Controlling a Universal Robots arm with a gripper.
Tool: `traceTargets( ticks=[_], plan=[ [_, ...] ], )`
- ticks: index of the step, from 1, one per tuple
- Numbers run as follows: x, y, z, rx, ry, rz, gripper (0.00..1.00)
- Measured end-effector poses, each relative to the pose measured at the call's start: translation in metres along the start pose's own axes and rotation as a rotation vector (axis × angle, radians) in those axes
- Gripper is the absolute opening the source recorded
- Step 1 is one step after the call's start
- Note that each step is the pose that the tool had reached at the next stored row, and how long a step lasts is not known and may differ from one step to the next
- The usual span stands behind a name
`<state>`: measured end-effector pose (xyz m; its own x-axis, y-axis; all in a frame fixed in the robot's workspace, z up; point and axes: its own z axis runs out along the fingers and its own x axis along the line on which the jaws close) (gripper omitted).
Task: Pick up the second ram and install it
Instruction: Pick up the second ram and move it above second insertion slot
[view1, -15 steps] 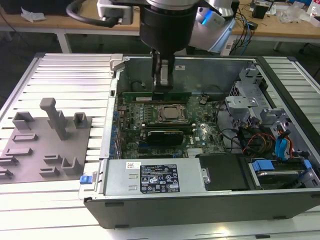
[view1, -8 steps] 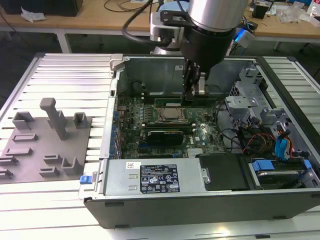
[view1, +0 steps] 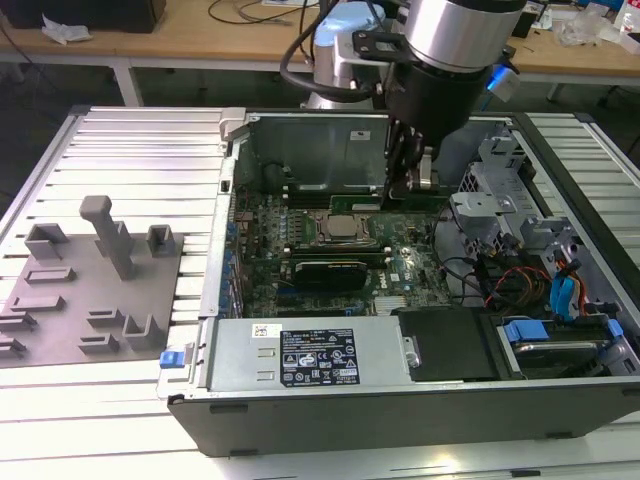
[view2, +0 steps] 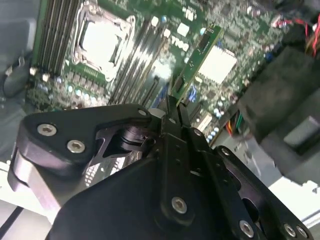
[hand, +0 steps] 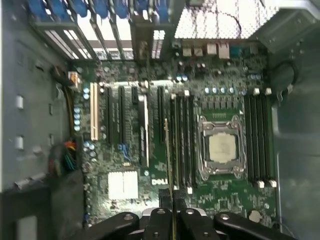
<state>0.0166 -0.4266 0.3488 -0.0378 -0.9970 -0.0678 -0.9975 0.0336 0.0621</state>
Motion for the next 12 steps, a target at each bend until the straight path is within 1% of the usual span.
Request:
traceTargets(
  ticks=[3, 12],
  plan=[
    [-0.0001, -0.0007, 0.0026, -0.0013, 0.0003, 0.000, 0.13],
    [-0.0001, -0.0008, 0.0029, -0.0013, 0.0002, 0.000, 0.13]
  ],
)
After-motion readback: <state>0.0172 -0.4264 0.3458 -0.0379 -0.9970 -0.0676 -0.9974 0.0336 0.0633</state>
